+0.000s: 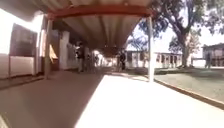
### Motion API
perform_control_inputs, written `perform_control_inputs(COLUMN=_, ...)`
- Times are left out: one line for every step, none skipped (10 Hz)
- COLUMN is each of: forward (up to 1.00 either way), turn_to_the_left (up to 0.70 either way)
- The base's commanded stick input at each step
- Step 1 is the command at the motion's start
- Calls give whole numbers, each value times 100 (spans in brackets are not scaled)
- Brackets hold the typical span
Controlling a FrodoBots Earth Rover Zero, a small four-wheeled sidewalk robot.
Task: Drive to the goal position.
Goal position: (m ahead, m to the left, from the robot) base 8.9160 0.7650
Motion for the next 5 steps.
perform_control_inputs(forward=85, turn_to_the_left=0)
perform_control_inputs(forward=85, turn_to_the_left=0)
perform_control_inputs(forward=85, turn_to_the_left=0)
perform_control_inputs(forward=85, turn_to_the_left=0)
perform_control_inputs(forward=85, turn_to_the_left=0)
